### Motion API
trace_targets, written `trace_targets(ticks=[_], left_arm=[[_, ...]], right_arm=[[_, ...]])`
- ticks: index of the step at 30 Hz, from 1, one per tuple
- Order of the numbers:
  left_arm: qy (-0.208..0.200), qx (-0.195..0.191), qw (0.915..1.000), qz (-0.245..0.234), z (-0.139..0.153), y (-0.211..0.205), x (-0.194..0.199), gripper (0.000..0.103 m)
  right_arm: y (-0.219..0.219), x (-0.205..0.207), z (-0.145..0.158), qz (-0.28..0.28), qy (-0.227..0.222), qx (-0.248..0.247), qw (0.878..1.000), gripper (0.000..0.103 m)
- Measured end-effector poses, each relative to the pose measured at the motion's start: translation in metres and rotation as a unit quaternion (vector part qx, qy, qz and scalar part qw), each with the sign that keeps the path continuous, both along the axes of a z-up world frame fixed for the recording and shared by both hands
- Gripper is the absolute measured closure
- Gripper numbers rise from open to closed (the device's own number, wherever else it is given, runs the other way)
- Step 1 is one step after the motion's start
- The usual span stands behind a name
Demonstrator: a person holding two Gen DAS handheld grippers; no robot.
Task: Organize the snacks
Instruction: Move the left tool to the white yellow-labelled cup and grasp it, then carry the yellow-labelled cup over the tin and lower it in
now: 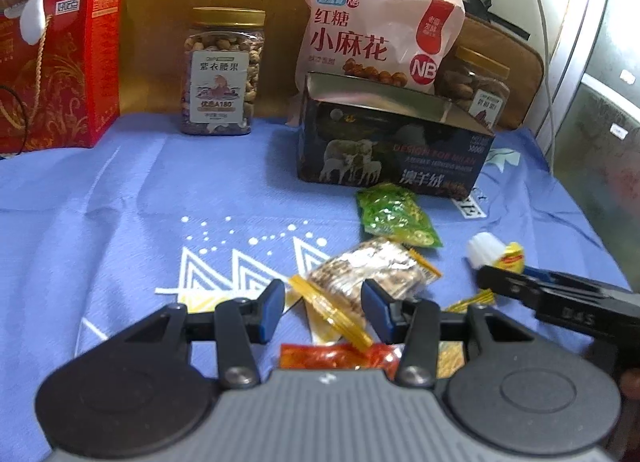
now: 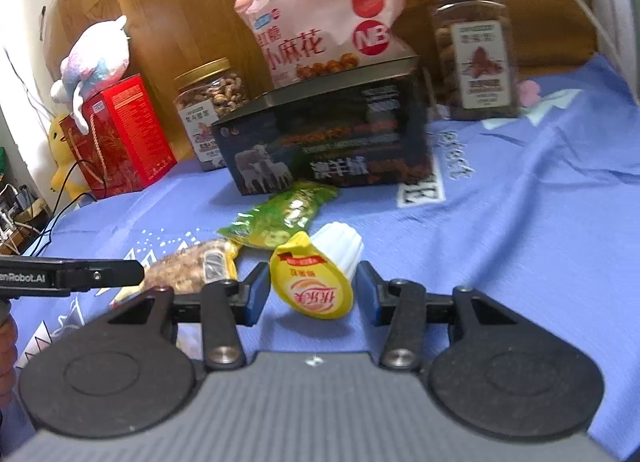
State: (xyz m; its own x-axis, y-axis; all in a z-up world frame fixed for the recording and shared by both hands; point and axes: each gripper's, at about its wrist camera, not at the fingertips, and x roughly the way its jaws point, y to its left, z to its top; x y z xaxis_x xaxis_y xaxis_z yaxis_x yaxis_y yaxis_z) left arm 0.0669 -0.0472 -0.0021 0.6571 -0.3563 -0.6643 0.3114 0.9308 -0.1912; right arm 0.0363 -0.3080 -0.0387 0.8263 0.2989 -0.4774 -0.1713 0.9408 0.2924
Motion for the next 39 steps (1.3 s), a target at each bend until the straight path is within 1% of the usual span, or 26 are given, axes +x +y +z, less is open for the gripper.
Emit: trace_targets(ticks=[4,5,6,7,8,11,13,17,19,21,22,23,24,25,26,29,33,36,39], left_arm=[[0.004,-0.017,0.9998,-0.006,0.002,0.002,-0.007,0.060],[0.004,-0.023,0.9997,-0.011,0.004,0.001,-0.010,0.060],[0.004,-0.031,0.9993,-0.021,0.007,-0.001,-0.013,0.060],[0.004,-0.039,0.9987,-0.033,0.010,-0.004,-0.016,0.060],[0.005,-0.047,0.9978,-0.046,0.013,-0.008,-0.019,0.060],[0.002,-0.062,0.9939,-0.092,0.021,-0.026,-0.029,0.060],[-0.004,-0.060,0.9913,-0.117,0.026,-0.043,-0.032,0.059],[-0.006,-0.048,0.9880,-0.147,0.027,-0.080,-0.032,0.058],[0.008,-0.046,0.9875,-0.151,0.025,-0.096,-0.026,0.058],[0.024,-0.049,0.9866,-0.153,0.022,-0.108,-0.018,0.058],[0.032,-0.048,0.9869,-0.150,0.020,-0.114,-0.014,0.057],[0.038,-0.047,0.9871,-0.148,0.018,-0.119,-0.013,0.056],[0.043,-0.047,0.9870,-0.148,0.016,-0.123,-0.011,0.052],[0.046,-0.045,0.9868,-0.149,0.014,-0.127,-0.009,0.051],[0.046,-0.039,0.9868,-0.150,0.012,-0.131,-0.009,0.051],[0.044,-0.019,0.9880,-0.147,0.007,-0.139,-0.005,0.051],[0.057,-0.013,0.9877,-0.145,0.000,-0.143,0.002,0.051],[0.059,-0.009,0.9869,-0.150,-0.004,-0.147,0.006,0.052],[0.065,-0.014,0.9851,-0.159,-0.008,-0.150,0.009,0.056]], right_arm=[[-0.004,-0.026,-0.001,-0.018,-0.006,-0.009,1.000,0.056],[-0.004,-0.032,-0.001,-0.021,-0.008,-0.010,1.000,0.061],[-0.005,-0.038,-0.001,-0.023,-0.005,-0.012,1.000,0.069],[-0.006,-0.044,-0.003,-0.028,-0.005,-0.023,0.999,0.081],[-0.007,-0.051,-0.003,-0.028,-0.009,-0.035,0.999,0.081],[-0.011,-0.072,-0.007,-0.010,-0.013,-0.038,0.999,0.080],[-0.011,-0.085,-0.009,-0.008,-0.020,-0.051,0.998,0.080],[-0.011,-0.096,-0.006,-0.016,-0.031,-0.073,0.997,0.079],[-0.018,-0.093,-0.002,-0.022,-0.039,-0.075,0.996,0.077],[-0.027,-0.088,0.004,-0.022,-0.045,-0.063,0.997,0.073],[-0.032,-0.086,0.006,-0.019,-0.049,-0.059,0.997,0.068],[-0.036,-0.083,0.008,-0.014,-0.054,-0.057,0.997,0.060],[-0.040,-0.080,0.010,-0.003,-0.059,-0.055,0.997,0.053],[-0.044,-0.074,0.012,0.014,-0.063,-0.051,0.997,0.041],[-0.047,-0.071,0.012,0.027,-0.064,-0.050,0.996,0.036],[-0.049,-0.053,0.012,0.067,-0.054,-0.058,0.995,0.036],[-0.044,-0.029,0.010,0.111,-0.034,-0.067,0.991,0.036],[-0.039,-0.017,0.007,0.125,-0.019,-0.077,0.989,0.036],[-0.039,-0.013,0.002,0.132,-0.009,-0.078,0.988,0.036]])
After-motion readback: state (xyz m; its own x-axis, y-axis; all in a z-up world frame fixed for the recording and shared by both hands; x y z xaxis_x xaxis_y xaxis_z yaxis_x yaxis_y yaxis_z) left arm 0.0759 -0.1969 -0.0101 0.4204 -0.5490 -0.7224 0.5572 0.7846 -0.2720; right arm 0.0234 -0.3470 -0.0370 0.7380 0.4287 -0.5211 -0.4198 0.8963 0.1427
